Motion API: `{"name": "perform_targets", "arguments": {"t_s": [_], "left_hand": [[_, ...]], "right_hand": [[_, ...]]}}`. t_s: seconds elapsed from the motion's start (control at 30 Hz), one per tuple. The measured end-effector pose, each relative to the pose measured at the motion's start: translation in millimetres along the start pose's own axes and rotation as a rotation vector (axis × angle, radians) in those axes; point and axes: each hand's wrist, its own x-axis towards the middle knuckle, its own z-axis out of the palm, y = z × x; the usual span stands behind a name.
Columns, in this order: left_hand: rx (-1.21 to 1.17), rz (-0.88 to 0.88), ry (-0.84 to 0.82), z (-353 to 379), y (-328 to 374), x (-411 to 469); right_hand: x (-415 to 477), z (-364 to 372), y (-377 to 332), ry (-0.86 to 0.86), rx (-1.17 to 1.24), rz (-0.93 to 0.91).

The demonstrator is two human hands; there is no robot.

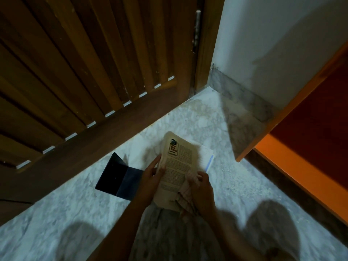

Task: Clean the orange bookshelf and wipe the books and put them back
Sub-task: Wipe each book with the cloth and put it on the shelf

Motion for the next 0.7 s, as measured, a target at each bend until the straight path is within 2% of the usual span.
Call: {"name": "perform_targets", "arguments": {"t_s": [0.1,0.2,0.33,0.43,0.5,0.6,0.63,0.7], "left_hand": [[-0.026,0.089,0.028,5.9,32.9,-13.4],[-0.031,0.232,0.021,16.6,75.4,-34.1],[-0.11,0.385,0.007,34.5,130.4,-67.7],[-0.146,0.499,-0.02,42.6,163.8,-98.8],[-0.228,0.532,-0.049,44.7,183.7,-117.8],[-0.299,0.577,-0.062,52.1,207.3,-139.4],[-0.312,0.584,-0.063,55.4,213.3,-143.7],[-0.335,0.59,-0.055,62.1,224.7,-147.8]], "right_hand": [[-1.6,-18.4,-53.6,0.153,0.052,-0.123],[-12.0,-38.8,-123.7,0.298,0.03,-0.446],[-43.8,-43.1,-218.2,0.183,-0.157,-0.848],[-57.2,-55.4,-248.1,0.265,-0.327,-1.088],[-55.6,-80.9,-255.1,0.409,-0.246,-0.988],[-58.8,-115.2,-253.6,0.618,-0.144,-0.709],[-67.4,-116.9,-250.9,0.648,-0.161,-0.701],[-97.9,-105.9,-245.6,0.604,-0.208,-0.876]]}}
